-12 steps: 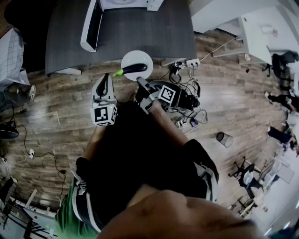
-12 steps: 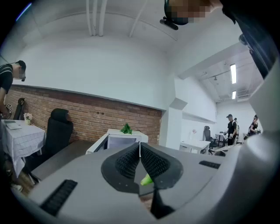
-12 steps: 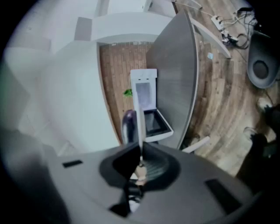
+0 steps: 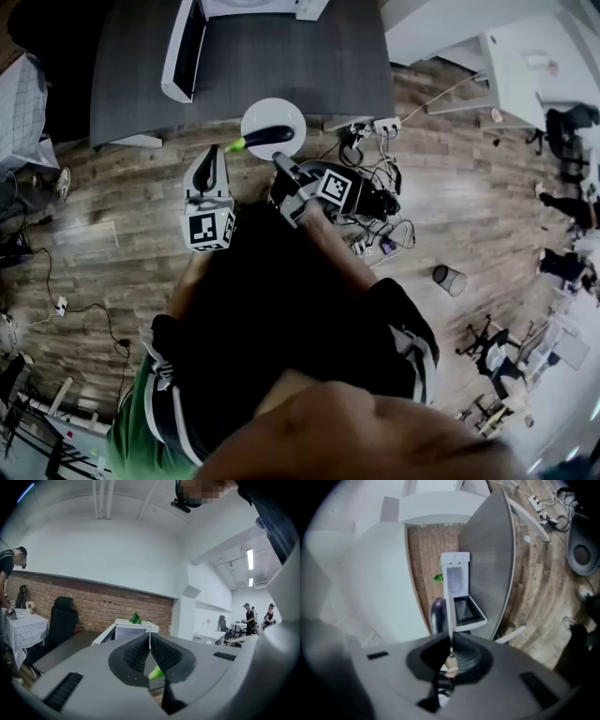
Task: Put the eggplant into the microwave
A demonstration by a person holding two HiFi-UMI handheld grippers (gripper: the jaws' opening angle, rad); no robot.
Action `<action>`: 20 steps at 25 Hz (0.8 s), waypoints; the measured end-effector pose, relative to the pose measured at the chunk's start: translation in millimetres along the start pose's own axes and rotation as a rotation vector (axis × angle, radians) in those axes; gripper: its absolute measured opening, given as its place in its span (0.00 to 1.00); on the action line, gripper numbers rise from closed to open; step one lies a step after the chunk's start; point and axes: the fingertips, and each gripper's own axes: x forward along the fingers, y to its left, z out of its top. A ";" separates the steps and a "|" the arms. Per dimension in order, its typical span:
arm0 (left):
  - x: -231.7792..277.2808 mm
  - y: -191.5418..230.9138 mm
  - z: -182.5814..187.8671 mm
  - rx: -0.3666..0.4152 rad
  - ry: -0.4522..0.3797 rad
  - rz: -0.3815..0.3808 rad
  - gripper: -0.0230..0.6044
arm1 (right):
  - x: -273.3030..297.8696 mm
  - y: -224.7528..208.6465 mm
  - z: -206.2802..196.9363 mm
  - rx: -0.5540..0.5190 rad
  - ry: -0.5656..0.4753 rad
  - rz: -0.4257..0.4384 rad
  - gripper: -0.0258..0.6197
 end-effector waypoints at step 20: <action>12.7 -21.8 3.8 0.001 -0.016 0.051 0.10 | -7.0 -5.4 26.1 0.027 0.037 -0.032 0.10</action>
